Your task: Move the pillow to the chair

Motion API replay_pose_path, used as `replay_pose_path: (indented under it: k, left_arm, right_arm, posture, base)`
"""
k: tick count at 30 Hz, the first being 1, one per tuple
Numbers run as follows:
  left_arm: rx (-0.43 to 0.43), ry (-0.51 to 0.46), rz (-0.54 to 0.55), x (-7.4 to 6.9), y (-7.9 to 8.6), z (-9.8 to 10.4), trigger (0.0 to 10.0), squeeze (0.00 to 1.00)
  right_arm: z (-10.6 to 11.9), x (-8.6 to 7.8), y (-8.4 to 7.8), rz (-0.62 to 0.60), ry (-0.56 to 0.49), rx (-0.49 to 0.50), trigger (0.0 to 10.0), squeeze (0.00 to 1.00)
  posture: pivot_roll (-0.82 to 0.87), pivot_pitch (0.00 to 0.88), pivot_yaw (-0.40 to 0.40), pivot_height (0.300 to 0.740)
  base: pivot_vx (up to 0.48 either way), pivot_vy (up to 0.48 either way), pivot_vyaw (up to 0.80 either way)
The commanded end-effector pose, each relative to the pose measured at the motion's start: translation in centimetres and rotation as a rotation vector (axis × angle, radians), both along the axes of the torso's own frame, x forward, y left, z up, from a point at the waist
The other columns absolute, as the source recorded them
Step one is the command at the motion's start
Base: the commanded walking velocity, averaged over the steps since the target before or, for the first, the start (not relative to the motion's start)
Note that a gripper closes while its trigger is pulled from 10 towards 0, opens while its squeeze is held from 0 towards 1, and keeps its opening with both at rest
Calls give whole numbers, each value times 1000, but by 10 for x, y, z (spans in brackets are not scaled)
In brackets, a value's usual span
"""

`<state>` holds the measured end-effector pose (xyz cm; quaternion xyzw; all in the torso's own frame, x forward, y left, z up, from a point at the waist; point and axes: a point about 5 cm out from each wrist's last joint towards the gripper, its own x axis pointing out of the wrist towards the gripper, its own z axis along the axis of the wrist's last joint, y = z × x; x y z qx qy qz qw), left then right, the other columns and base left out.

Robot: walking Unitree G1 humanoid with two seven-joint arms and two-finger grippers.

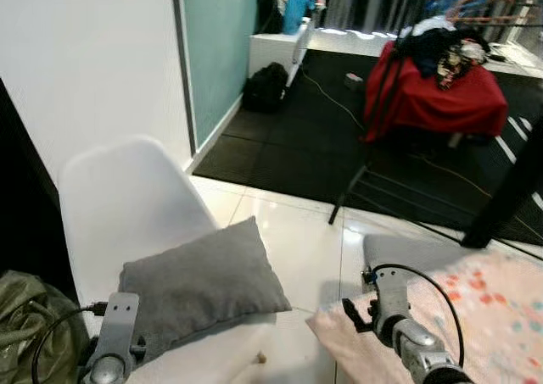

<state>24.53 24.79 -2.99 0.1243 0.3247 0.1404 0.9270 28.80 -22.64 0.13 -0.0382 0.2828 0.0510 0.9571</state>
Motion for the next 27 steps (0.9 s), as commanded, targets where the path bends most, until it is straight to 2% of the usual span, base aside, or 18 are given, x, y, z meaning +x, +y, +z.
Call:
replay_pose_path:
  k: [1, 10, 17, 27]
  left_arm:
    - [6, 15, -23, -2, -1, -2, 10000, 0]
    - [2, 34, -22, -3, -2, -3, 10000, 0]
    - [-5, 38, -15, -2, -2, -4, 10000, 0]
    - [-1, 36, -22, -3, -1, -4, 10000, 0]
  right_arm:
    - [-1, -1, -1, -14, 11, 1, 10000, 0]
    - [-2, -2, 0, -9, 23, -7, 10000, 0]
    - [-2, 0, 0, -12, 23, -7, 10000, 0]
    - [-2, -1, -1, -16, 24, 0, 10000, 0]
  posture:
    - [-71, 57, -63, 740]
    - [-65, 47, -62, 740]
    - [-66, 48, -70, 740]
    - [-75, 80, -72, 740]
  base:
    - [0, 0, 0]
    - [0, 0, 0]
    - [-331, 0, 0]
    - [0, 0, 0]
